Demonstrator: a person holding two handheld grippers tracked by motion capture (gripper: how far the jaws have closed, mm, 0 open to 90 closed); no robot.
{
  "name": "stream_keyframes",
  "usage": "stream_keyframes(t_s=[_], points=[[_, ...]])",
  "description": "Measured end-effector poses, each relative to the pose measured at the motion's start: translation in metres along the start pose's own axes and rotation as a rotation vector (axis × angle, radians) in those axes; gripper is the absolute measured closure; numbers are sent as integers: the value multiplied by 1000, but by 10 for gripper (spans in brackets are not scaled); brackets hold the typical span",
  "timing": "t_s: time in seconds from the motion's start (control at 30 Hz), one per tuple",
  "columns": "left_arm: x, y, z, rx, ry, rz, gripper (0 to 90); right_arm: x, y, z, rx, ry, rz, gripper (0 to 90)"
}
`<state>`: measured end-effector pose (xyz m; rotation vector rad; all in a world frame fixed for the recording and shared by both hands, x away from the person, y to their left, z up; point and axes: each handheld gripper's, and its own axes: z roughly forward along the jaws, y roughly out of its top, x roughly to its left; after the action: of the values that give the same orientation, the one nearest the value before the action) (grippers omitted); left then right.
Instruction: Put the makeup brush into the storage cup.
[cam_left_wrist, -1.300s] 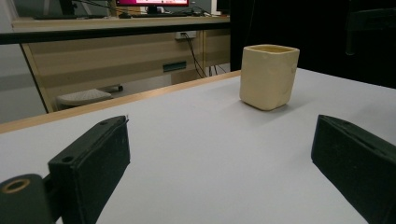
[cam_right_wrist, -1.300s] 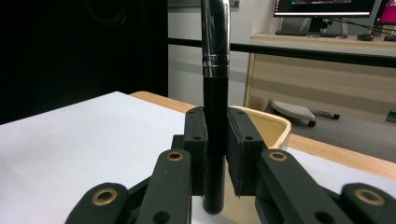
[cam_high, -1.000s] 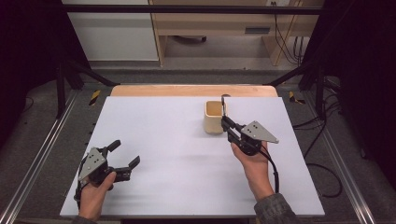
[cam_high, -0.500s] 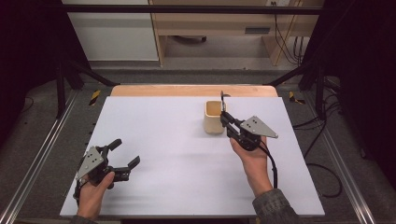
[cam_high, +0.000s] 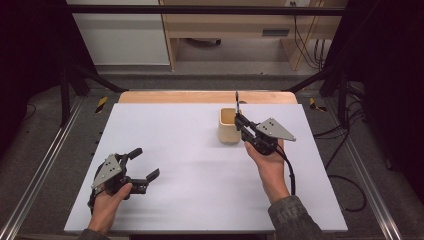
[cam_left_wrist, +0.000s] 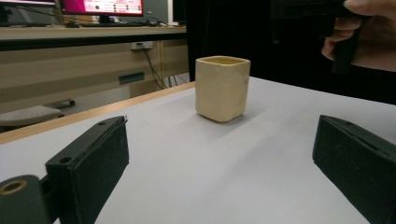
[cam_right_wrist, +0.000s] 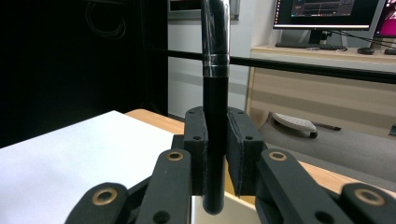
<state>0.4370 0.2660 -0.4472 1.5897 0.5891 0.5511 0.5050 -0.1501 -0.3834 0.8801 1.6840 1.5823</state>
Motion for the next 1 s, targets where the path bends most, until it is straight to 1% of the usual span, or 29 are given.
stream_keyframes(t_s=[0.03, 0.17, 0.23, 0.27, 0.37, 0.4, 0.47, 0.57, 0.67, 0.77, 0.93, 1.0], points=[[0, -1, 1, 5, -10, 1, 33, 0, 0, 1, 0, -1, 2, 794], [-3, -2, 4, 23, -16, 12, 34, -2, 2, 4, 13, -2, -4, 794], [-3, -3, 4, 25, -14, 11, 33, -3, 2, 5, 16, 0, -10, 794], [-2, -3, 4, 26, -11, 12, 34, -3, 2, 5, 19, -4, -4, 794], [-1, -3, 2, 33, 1, 21, 34, -6, 2, 6, 19, -5, -7, 794], [-1, -3, 1, 31, 4, 17, 33, -6, 3, 6, 15, -8, 8, 794], [0, -4, -1, 29, 13, 12, 34, -6, 3, 7, 6, -9, 7, 794], [1, -5, -2, 30, 21, 12, 33, -6, 2, 9, 13, -10, 2, 794], [1, -4, -4, 34, 21, 19, 33, -8, 0, 13, 16, -19, 2, 794], [1, -3, -6, 24, 23, 14, 33, -10, -2, 18, 15, -30, 15, 794], [2, -3, -7, 26, 26, 14, 33, -12, -6, 24, 16, -34, 11, 794], [2, -3, -7, 26, 24, 15, 33, -12, -8, 25, 15, -37, 2, 794]])
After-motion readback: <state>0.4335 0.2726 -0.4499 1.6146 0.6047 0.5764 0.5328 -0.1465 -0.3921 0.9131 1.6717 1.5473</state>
